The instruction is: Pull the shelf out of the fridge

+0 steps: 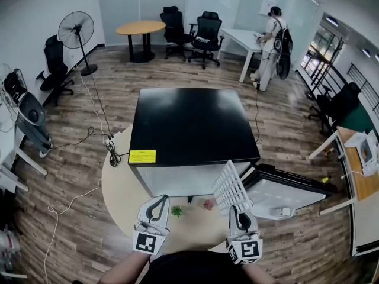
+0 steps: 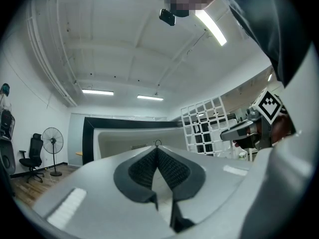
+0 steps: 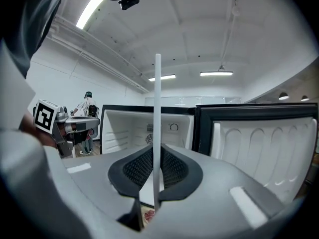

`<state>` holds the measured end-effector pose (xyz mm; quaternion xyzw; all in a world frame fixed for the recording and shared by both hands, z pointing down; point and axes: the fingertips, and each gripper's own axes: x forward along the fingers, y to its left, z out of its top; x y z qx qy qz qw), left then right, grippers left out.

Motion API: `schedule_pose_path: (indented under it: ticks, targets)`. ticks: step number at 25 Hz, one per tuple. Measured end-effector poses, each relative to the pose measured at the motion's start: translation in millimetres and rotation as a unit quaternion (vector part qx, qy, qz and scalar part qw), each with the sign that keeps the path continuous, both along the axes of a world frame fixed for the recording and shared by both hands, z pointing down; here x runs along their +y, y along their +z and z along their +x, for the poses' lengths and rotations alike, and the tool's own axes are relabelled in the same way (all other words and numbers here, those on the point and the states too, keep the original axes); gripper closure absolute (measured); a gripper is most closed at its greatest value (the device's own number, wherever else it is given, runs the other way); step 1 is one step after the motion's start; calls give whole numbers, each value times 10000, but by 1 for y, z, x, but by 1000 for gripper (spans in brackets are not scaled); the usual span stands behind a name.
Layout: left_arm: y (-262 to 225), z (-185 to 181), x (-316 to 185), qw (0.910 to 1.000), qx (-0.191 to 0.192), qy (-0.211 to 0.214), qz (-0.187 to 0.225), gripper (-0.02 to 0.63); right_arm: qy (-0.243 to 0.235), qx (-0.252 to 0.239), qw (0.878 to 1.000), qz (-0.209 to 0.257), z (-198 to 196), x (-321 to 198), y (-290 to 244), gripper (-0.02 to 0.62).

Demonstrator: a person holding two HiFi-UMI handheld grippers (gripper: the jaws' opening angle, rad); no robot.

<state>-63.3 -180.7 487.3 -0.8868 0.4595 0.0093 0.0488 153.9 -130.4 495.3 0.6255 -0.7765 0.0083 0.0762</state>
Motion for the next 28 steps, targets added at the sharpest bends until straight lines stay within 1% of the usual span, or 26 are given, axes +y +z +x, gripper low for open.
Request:
schedule_pose_path:
  ticks: [5,23,28]
  targets:
    - [1,2,-1,10000,5,6,-14,609,13,-144,9999,-30,3,-1,2,563]
    - [1,9,-8,9999,6,102,-8,608,127,-54,9999,1,6,-3,0,563]
    - [3,10,-7,9999,27,126,-7,607,103,-191,9998,-16,6,-3,3,563]
